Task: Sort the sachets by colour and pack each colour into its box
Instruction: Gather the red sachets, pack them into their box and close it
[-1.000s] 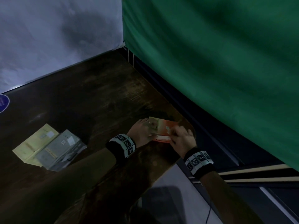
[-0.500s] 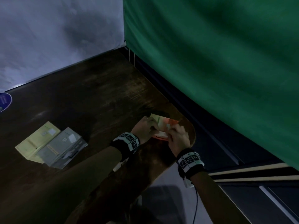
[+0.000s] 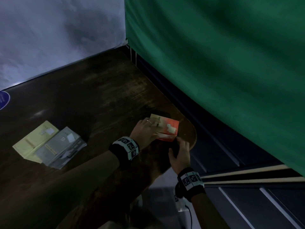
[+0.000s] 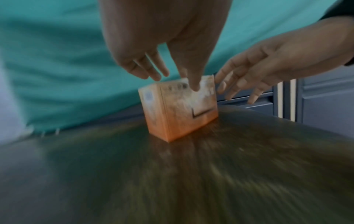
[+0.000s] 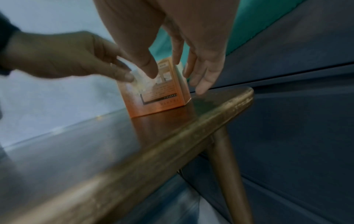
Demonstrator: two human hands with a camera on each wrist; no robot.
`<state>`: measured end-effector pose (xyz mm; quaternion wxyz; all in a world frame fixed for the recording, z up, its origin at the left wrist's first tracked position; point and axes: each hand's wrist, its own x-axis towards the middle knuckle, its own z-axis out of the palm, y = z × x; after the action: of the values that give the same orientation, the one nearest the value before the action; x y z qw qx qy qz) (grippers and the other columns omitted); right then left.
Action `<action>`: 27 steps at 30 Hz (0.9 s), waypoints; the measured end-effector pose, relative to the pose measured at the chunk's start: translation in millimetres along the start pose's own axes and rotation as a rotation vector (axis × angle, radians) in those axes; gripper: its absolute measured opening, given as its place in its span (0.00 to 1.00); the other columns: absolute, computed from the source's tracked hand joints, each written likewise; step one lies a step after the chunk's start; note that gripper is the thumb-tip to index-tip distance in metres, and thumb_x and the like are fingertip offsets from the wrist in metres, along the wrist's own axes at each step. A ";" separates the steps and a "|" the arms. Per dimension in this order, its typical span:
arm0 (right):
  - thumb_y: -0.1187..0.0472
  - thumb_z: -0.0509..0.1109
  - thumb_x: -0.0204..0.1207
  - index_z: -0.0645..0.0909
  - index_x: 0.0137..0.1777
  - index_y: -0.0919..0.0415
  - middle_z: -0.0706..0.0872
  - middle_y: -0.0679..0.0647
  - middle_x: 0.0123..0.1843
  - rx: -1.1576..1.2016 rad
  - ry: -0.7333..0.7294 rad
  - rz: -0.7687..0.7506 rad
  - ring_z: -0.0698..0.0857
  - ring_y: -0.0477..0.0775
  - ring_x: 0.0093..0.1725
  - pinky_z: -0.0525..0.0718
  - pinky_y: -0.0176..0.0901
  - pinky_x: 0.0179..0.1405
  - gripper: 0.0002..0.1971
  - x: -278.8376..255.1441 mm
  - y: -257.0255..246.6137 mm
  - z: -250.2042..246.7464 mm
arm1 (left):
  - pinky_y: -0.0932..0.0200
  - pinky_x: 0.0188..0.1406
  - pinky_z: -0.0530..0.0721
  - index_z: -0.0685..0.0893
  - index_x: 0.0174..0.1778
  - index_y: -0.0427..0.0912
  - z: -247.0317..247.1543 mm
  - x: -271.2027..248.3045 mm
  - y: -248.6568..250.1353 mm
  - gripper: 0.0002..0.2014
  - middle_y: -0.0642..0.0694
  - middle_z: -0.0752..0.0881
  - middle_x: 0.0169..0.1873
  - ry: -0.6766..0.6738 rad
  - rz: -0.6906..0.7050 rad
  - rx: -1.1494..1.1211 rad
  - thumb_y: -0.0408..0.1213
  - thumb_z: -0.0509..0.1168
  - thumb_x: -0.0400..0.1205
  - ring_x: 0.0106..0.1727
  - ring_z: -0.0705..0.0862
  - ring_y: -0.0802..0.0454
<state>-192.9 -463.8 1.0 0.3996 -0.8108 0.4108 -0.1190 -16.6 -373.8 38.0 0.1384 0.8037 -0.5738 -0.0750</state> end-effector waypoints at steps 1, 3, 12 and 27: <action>0.64 0.69 0.75 0.67 0.76 0.57 0.70 0.56 0.69 0.013 0.000 -0.004 0.74 0.58 0.69 0.77 0.51 0.68 0.29 1.0 -0.5 -0.2 | 0.45 0.66 0.73 0.81 0.67 0.50 3.0 -2.4 -1.2 0.18 0.45 0.76 0.71 0.017 0.022 -0.029 0.43 0.66 0.80 0.71 0.73 0.42; 0.64 0.69 0.75 0.64 0.78 0.55 0.70 0.55 0.69 0.036 -0.021 -0.001 0.75 0.56 0.69 0.78 0.53 0.68 0.31 4.7 -2.0 -0.6 | 0.42 0.61 0.77 0.87 0.57 0.49 7.5 -3.4 -5.8 0.12 0.46 0.81 0.65 0.073 0.068 -0.097 0.38 0.68 0.79 0.67 0.76 0.40; 0.61 0.68 0.77 0.63 0.79 0.56 0.68 0.59 0.73 -0.101 -0.176 -0.077 0.73 0.57 0.71 0.74 0.48 0.71 0.31 8.2 8.3 6.7 | 0.38 0.79 0.53 0.50 0.82 0.46 -4.6 46.9 7.9 0.55 0.43 0.54 0.82 -0.135 -0.065 0.084 0.63 0.73 0.66 0.82 0.54 0.43; 0.53 0.64 0.79 0.60 0.81 0.51 0.53 0.52 0.83 -0.470 -0.288 -0.069 0.56 0.57 0.81 0.67 0.60 0.74 0.30 -8.0 14.8 21.1 | 0.38 0.63 0.72 0.43 0.79 0.66 -39.3 -67.8 -9.6 0.40 0.33 0.61 0.73 -0.163 -0.385 0.023 0.62 0.61 0.77 0.68 0.69 0.35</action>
<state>-195.5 -451.2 -22.7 0.2505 -0.9033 0.3384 0.0824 -19.3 -301.5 69.7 0.0653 0.8913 -0.4199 -0.1582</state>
